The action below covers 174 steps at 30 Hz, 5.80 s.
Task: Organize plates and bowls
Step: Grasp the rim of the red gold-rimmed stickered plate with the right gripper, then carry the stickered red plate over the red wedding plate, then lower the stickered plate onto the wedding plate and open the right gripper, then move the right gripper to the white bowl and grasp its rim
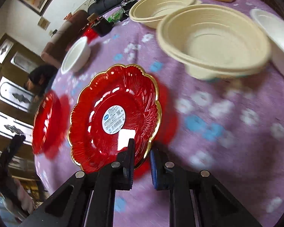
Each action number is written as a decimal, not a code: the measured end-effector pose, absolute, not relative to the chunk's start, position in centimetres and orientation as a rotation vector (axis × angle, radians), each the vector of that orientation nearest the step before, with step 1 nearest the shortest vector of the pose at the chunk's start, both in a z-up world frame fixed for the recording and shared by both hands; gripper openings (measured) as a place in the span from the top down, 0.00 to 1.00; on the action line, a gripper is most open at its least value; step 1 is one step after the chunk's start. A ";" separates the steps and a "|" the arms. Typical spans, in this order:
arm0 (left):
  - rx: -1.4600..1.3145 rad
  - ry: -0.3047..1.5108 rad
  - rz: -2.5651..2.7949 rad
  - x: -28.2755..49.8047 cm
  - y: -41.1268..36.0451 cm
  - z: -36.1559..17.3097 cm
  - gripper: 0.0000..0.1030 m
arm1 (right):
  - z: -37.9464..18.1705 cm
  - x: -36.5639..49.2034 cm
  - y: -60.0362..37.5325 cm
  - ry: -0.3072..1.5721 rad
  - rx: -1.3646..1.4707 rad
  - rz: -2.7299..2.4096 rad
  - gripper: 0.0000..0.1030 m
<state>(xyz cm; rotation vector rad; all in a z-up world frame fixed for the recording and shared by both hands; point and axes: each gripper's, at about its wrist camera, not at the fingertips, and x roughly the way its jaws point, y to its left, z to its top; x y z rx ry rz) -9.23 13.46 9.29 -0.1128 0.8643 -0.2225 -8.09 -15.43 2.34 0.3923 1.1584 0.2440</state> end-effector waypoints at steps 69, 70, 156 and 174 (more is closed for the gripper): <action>-0.271 0.818 -0.068 -6.7 20.7 10.0 0.70 | 9.3 -6.3 -0.8 0.919 0.197 0.462 0.83; -0.282 0.815 -0.042 -6.6 22.0 9.9 0.70 | 9.4 -5.8 0.4 0.919 0.187 0.478 0.83; -0.191 0.834 -0.085 -12.0 15.8 8.1 0.21 | 8.4 -14.7 -29.5 0.638 0.520 -0.253 0.25; -0.119 0.769 -0.020 -9.9 17.6 12.4 0.21 | 12.0 -7.8 -14.2 0.709 0.281 0.211 0.25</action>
